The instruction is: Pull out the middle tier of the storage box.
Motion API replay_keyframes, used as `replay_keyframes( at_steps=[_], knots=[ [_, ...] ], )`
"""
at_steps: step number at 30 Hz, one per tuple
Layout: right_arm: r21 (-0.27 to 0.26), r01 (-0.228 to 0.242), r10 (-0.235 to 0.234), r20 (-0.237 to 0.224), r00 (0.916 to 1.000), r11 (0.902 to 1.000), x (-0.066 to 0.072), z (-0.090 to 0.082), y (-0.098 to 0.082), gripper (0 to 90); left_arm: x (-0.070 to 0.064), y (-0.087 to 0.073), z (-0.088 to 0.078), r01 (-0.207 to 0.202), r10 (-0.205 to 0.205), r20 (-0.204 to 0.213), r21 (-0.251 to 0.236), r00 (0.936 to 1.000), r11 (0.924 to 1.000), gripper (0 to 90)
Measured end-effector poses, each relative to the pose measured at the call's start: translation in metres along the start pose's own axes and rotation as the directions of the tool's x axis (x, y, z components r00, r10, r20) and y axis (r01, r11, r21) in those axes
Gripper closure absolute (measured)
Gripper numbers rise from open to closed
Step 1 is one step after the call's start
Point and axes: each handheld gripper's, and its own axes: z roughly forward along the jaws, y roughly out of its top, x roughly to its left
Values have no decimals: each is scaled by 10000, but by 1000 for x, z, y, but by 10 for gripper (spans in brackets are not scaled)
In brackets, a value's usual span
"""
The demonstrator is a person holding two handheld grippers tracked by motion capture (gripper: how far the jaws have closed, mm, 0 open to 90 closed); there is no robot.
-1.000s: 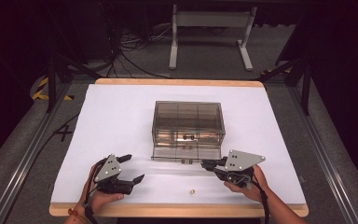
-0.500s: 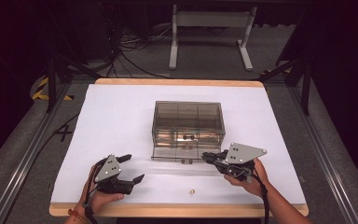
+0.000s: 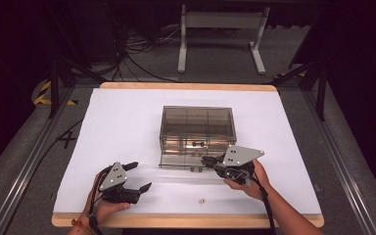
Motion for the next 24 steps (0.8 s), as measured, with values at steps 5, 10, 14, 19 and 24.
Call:
replay_keyframes(
  at_steps=[5,10,14,19,24],
  knots=[
    [107,41,-41,26,10000,9999,-2,7,3,865,0,0,0,-9,9,-2,10,10000,10000,171],
    [201,-67,64,134,9999,9998,-5,15,6,865,0,0,0,9,-9,15,18,10000,10000,172],
    [292,-151,144,236,9996,9995,-7,20,8,864,0,0,0,-15,15,10,8,10000,10000,172],
    [479,-156,142,290,9995,9987,-8,25,10,864,0,0,0,-3,3,31,32,10000,10000,171],
    [707,-271,248,334,9991,9971,-8,33,6,864,-1,0,1,-20,20,66,65,10000,10000,172]
  ],
)
